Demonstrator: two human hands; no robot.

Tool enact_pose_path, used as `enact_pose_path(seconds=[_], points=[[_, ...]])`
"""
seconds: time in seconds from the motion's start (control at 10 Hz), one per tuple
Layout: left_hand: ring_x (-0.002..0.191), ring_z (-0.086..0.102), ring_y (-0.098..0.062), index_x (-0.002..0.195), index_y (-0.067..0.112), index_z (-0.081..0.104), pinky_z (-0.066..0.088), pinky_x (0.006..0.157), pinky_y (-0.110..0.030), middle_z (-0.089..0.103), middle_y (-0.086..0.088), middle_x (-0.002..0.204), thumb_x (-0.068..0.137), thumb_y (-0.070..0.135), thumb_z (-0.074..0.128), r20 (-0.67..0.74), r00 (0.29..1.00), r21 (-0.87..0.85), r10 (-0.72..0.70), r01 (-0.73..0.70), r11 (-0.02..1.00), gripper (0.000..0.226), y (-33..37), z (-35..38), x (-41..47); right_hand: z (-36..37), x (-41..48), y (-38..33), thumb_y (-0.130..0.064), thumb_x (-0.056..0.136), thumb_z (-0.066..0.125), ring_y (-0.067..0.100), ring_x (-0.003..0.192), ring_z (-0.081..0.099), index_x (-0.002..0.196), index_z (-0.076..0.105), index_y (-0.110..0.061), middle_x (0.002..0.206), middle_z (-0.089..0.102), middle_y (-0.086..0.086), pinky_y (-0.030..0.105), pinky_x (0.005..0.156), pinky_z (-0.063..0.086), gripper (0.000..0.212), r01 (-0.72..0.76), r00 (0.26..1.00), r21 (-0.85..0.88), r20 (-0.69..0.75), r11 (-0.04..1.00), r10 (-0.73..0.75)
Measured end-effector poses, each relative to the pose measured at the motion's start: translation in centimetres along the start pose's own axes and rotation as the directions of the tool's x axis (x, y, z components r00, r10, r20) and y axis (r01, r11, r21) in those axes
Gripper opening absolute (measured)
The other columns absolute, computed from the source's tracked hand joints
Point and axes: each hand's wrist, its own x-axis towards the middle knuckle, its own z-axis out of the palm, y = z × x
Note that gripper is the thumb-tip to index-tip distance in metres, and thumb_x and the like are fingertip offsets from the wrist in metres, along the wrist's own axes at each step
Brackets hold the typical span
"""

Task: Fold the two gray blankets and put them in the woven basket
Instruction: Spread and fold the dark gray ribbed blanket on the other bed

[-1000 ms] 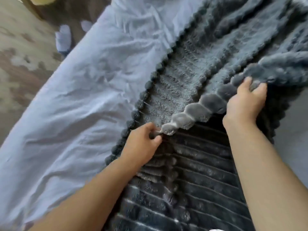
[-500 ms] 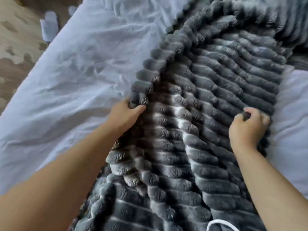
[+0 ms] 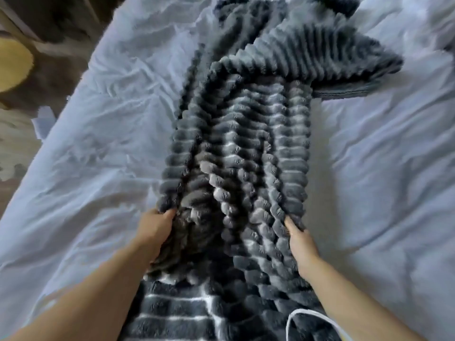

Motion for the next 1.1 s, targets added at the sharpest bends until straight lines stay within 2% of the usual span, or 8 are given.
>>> enact_pose_path(seconds=[0.2,0.4,0.5,0.7,0.8,0.9,1.0,1.1], points=[[0.065,0.062,-0.024,0.070,0.013,0.062,0.046,0.054,-0.024,0.065,-0.006,0.065,0.090,0.035,0.060,0.065,0.966,-0.018,0.250,-0.249,0.968,0.030,11.7,-6.6,-8.8,-9.4,-7.8,-10.4,-0.034,0.084,0.068,0.028,0.090,0.062,0.115,0.063,-0.008,0.110,0.063,0.009,0.042,0.084,0.050,0.040,0.111,0.969,0.112,0.210,0.987,-0.133],[0.078,0.071,-0.019,0.093,0.017,0.065,0.059,0.065,-0.030,0.072,-0.004,0.090,0.093,0.031,0.059,-0.223,0.806,-0.763,0.548,-0.495,0.417,0.015,26.9,-19.2,-15.7,-25.1,-17.2,-21.1,-0.031,0.092,0.056,0.013,0.053,0.068,0.089,0.068,-0.018,0.066,0.072,-0.003,0.025,0.045,0.053,0.018,0.522,0.738,0.683,-0.061,0.511,-0.672],[0.090,0.072,-0.023,0.113,0.013,0.064,0.059,0.072,-0.037,0.073,-0.008,0.104,0.092,0.028,0.060,-0.131,0.737,-0.838,0.663,-0.440,0.323,0.026,27.6,-20.9,-16.6,-26.7,-18.4,-20.4,-0.024,0.097,0.044,0.021,0.083,0.070,0.102,0.070,-0.013,0.095,0.072,0.006,0.033,0.066,0.060,0.028,0.540,0.641,0.767,-0.107,0.347,-0.760],[0.078,0.068,-0.026,0.095,0.009,0.067,0.054,0.066,-0.030,0.070,-0.019,0.100,0.081,0.003,0.064,0.014,0.833,-0.212,0.554,-0.539,0.815,0.015,17.3,-14.7,-13.5,-22.0,-11.5,-10.2,0.005,0.092,0.039,0.023,0.078,0.060,0.140,0.046,-0.026,0.111,0.065,0.012,0.024,0.061,0.044,0.057,0.663,0.736,0.014,-0.199,0.749,-0.647],[0.106,0.061,-0.033,0.114,0.004,0.061,0.050,0.085,-0.032,0.063,-0.021,0.117,0.088,0.004,0.054,0.181,0.886,0.415,0.427,-0.463,0.783,0.026,8.5,-11.8,-12.1,-18.5,-7.3,-0.2,0.000,0.097,0.031,0.028,0.095,0.062,0.138,0.049,-0.013,0.124,0.059,0.012,0.024,0.072,0.048,0.046,0.482,0.868,-0.677,0.279,0.557,-0.411],[0.109,0.057,-0.024,0.132,0.006,0.051,0.047,0.071,-0.020,0.054,-0.014,0.136,0.099,0.018,0.041,0.417,0.907,0.818,0.057,-0.402,0.412,0.036,0.2,-10.3,-13.8,-15.8,-5.1,9.2,-0.002,0.097,0.031,0.035,0.126,0.048,0.133,0.050,0.004,0.140,0.048,0.022,0.036,0.106,0.037,0.041,0.425,0.905,-0.899,0.423,0.105,-0.041],[0.113,0.055,-0.027,0.137,-0.005,0.043,0.050,0.083,-0.018,0.048,-0.022,0.139,0.100,0.013,0.033,0.419,0.868,0.906,-0.265,-0.380,0.189,0.043,-5.4,-9.5,-15.1,-15.0,-5.1,13.2,-0.004,0.096,0.032,0.039,0.133,0.039,0.133,0.045,0.012,0.144,0.042,0.025,0.042,0.112,0.030,0.042,0.341,0.924,-0.940,0.331,-0.021,0.192],[0.123,0.053,-0.030,0.135,0.000,0.044,0.049,0.096,-0.030,0.049,-0.018,0.139,0.098,0.020,0.042,0.310,0.893,0.889,-0.325,-0.151,0.432,0.042,-7.5,-9.2,-15.1,-15.4,-7.2,12.9,-0.008,0.095,0.033,0.032,0.131,0.042,0.139,0.040,0.005,0.149,0.037,0.016,0.034,0.104,0.034,0.046,0.284,0.930,-0.958,0.285,0.038,0.232]])
